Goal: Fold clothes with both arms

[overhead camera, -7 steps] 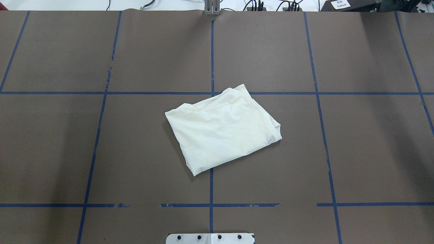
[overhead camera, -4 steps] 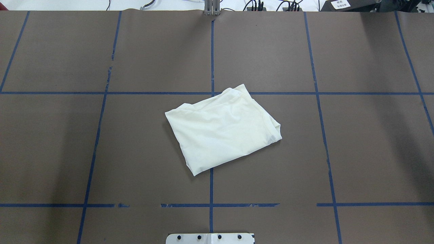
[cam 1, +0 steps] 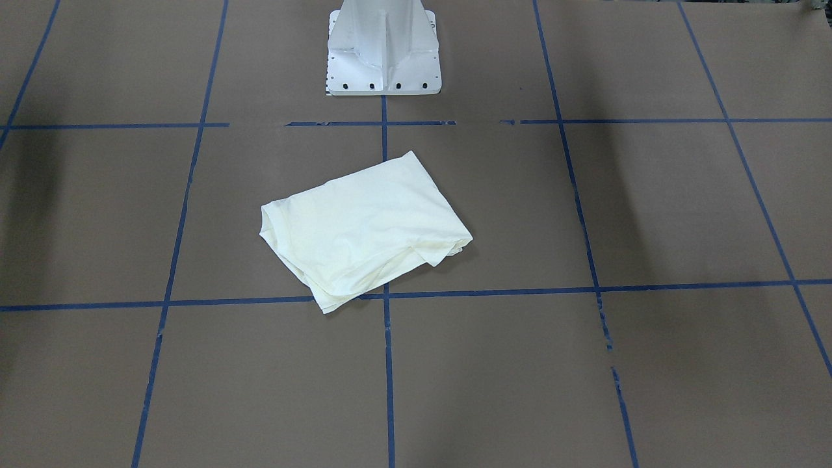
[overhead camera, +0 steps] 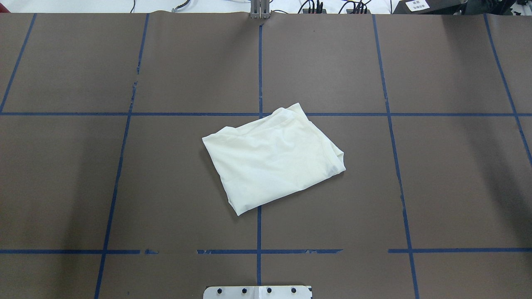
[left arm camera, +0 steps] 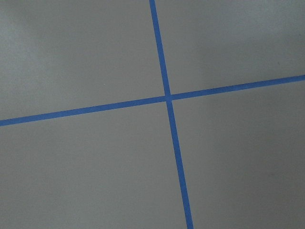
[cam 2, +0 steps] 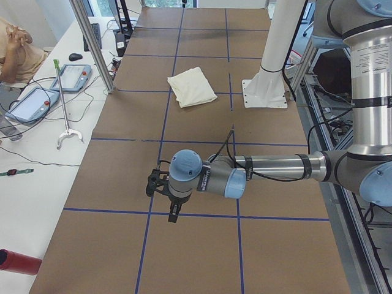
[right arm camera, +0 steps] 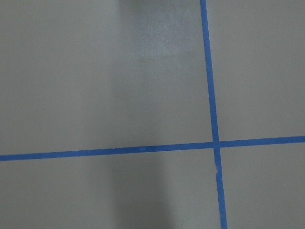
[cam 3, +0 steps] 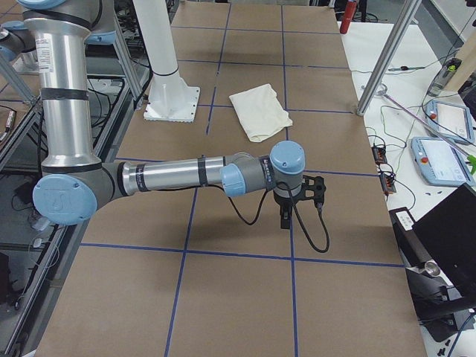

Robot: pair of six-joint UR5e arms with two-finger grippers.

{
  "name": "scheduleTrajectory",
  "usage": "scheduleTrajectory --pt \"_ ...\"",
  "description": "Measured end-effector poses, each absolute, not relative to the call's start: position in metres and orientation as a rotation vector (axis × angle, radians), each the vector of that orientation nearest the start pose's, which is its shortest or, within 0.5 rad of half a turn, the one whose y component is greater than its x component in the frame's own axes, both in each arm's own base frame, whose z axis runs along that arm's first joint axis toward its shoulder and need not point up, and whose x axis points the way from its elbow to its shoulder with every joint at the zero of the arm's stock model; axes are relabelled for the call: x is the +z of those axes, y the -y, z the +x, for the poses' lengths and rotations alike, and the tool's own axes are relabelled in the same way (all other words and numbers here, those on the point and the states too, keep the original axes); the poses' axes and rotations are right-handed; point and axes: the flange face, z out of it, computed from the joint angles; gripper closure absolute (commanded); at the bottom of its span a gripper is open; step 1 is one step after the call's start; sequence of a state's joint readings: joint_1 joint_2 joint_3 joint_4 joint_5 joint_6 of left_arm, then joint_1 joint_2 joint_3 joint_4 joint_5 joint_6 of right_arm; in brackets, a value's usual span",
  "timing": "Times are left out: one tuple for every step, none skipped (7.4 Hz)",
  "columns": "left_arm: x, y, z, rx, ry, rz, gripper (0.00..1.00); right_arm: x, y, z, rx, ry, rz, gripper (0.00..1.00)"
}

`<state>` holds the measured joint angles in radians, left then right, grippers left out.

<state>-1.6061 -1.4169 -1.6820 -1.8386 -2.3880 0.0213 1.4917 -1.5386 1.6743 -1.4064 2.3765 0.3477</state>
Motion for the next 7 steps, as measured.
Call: scheduleTrajectory --pt "0.643 0.437 -0.076 0.08 -0.807 0.237 0.0 0.569 0.523 0.02 0.126 0.843 0.111 0.0" --pt "0.643 0.437 -0.076 0.081 -0.806 0.237 0.0 0.568 0.524 0.02 0.123 0.844 0.111 0.0" --pt "0.642 0.437 -0.076 0.082 -0.807 0.238 0.0 0.568 0.524 0.019 0.12 0.846 0.111 0.0" --pt "0.642 0.438 -0.076 0.083 -0.807 0.238 0.0 0.569 0.524 0.019 0.108 0.848 0.111 0.0" --pt "0.641 0.438 -0.076 0.083 -0.807 0.239 0.0 0.571 0.524 0.018 0.081 0.85 0.116 0.0" --pt "0.641 0.439 -0.076 0.084 -0.807 0.24 0.0 0.575 0.523 0.017 0.049 0.848 0.118 0.0" --pt "0.641 0.44 -0.076 0.084 -0.806 0.24 0.0 0.579 0.524 0.016 0.021 0.846 0.113 0.0"
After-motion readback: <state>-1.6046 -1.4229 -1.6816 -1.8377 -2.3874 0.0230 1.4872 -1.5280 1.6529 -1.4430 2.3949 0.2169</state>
